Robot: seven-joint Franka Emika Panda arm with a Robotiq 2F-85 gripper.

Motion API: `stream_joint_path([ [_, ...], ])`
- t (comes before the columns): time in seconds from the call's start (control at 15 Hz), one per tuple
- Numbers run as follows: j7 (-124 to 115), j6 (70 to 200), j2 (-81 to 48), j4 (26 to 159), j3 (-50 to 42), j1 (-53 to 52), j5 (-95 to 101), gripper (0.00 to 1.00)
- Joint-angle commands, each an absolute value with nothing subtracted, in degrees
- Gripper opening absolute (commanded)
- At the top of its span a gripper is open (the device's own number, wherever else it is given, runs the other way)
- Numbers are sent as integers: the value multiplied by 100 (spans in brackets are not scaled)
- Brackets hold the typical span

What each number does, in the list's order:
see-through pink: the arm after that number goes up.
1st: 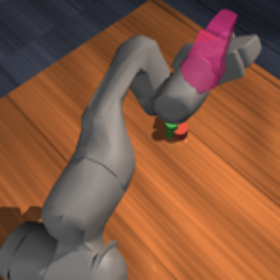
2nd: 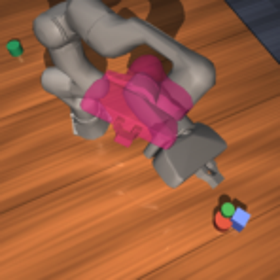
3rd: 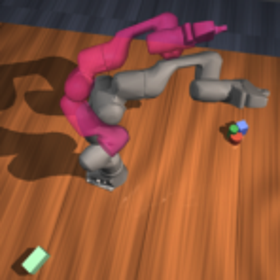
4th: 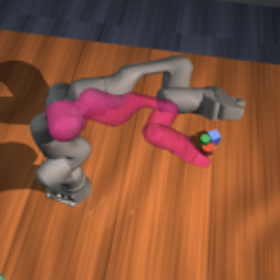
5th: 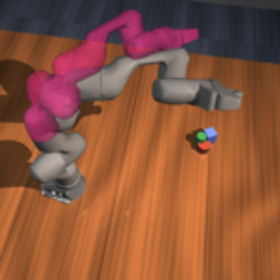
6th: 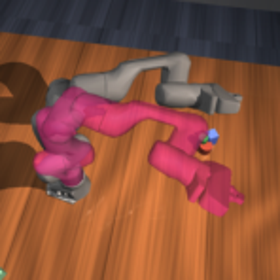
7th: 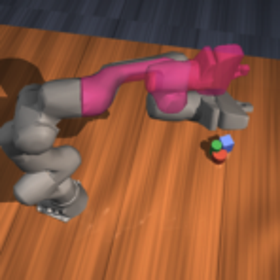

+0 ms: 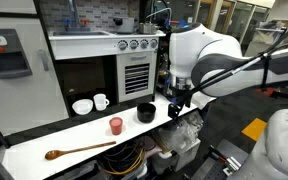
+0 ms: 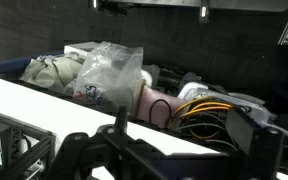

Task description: Pick up the pink cup and pour it's content into the black bowl

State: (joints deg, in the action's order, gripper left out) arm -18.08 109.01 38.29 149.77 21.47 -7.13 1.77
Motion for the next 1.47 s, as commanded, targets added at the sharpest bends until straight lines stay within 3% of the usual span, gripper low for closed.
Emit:
stream_joint_path([
  [0.0, -1881, 10889, 3795, 14969, 2032, -844, 255, 100],
  [1.4, -1648, 11135, 3478, 14758, 1936, -799, 368, 100],
])
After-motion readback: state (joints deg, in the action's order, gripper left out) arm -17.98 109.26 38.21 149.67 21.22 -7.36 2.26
